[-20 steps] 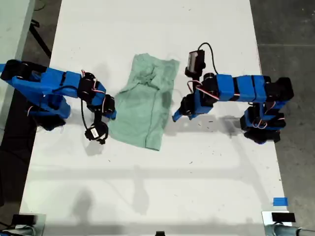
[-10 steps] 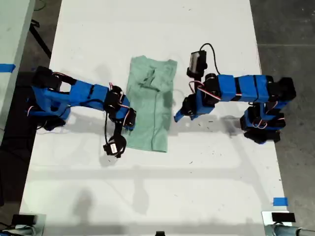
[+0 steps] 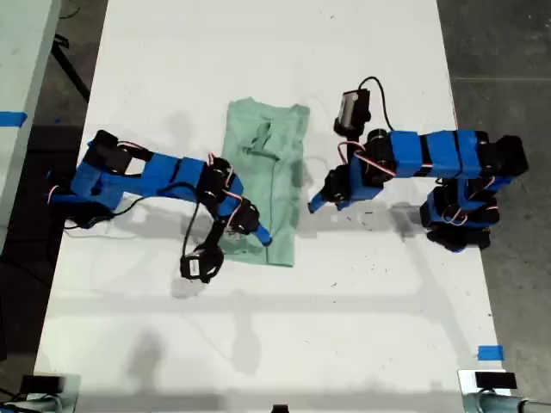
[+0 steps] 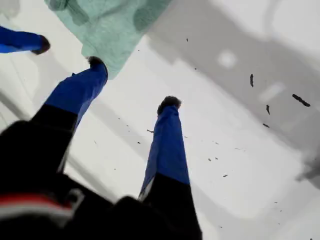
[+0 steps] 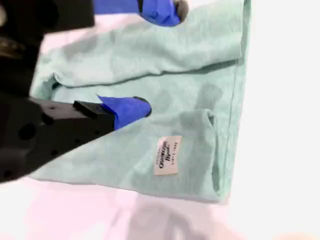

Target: Fold t-shirt

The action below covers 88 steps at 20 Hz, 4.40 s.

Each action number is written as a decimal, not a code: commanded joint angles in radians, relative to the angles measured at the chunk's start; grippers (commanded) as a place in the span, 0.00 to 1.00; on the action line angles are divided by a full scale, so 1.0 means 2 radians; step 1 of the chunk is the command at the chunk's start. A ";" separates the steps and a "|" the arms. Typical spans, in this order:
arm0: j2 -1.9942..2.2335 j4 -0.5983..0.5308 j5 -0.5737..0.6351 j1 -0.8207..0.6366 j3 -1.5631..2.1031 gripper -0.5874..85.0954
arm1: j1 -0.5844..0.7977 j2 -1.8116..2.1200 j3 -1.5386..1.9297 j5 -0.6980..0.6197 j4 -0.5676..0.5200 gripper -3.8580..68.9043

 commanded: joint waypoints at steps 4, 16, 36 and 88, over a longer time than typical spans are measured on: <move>0.211 0.094 0.024 -0.028 0.018 0.38 | -0.002 0.036 0.005 0.000 -0.011 0.41; 0.637 -0.085 -0.205 -0.006 0.720 0.08 | -0.056 0.194 0.262 0.105 -0.071 0.30; 0.328 -0.190 -0.189 0.104 0.433 0.35 | -0.082 -0.228 -0.199 0.111 -0.064 0.48; 0.189 -0.008 0.129 -0.249 0.125 0.01 | 0.165 -0.248 -0.295 -0.262 -0.194 0.04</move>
